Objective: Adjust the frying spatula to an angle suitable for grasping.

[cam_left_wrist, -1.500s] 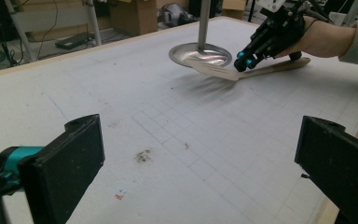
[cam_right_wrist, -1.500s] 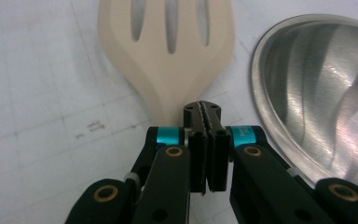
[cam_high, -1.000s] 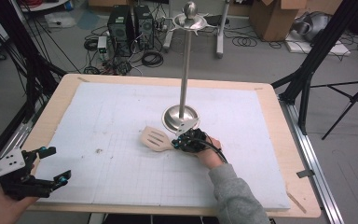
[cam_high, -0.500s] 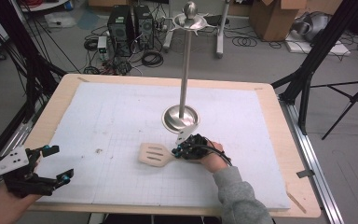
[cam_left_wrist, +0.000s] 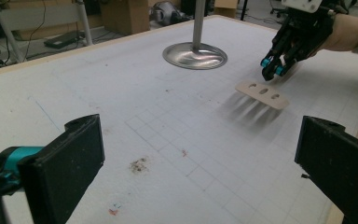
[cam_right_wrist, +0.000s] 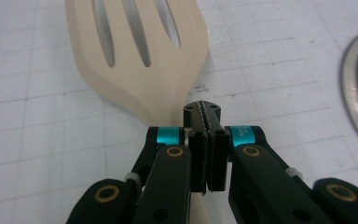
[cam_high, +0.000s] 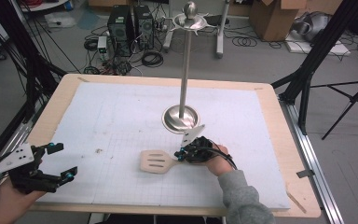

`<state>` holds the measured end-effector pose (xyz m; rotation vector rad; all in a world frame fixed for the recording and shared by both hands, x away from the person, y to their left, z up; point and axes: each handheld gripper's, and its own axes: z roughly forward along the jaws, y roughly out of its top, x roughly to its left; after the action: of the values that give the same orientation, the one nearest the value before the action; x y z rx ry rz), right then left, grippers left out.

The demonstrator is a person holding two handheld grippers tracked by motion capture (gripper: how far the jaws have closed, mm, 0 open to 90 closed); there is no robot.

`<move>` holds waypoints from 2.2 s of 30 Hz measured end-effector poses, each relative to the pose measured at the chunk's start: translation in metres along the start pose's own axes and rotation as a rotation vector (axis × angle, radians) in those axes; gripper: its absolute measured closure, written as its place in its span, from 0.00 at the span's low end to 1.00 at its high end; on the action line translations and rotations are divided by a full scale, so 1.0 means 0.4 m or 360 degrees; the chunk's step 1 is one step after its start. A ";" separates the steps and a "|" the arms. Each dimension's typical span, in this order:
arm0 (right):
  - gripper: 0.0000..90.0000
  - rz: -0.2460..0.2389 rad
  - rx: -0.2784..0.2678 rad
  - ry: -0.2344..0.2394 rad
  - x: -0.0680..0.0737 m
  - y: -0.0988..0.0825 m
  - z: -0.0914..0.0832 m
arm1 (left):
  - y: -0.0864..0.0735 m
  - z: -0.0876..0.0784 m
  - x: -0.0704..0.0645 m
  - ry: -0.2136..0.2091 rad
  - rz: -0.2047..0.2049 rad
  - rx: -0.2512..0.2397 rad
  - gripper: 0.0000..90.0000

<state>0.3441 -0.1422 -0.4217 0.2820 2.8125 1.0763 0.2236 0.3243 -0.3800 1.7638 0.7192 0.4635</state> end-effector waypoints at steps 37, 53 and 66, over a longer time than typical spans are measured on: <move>1.00 0.0533 -0.0103 -0.0226 0.016 -0.308 -0.241 | 0.027 0.123 0.041 -0.0155 -0.0002 0.0016 0.02; 1.00 0.0516 -0.0059 -0.0329 -0.013 -0.319 -0.228 | 0.018 0.107 0.042 -0.0126 -0.0016 0.0029 0.02; 1.00 0.0549 -0.0099 -0.0357 -0.037 -0.307 -0.218 | 0.009 0.086 0.042 -0.0096 -0.0031 0.0035 0.02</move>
<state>0.3272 -0.2914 -0.4387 0.8491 2.5821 1.1091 0.2586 0.3103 -0.3877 1.7821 0.7006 0.3894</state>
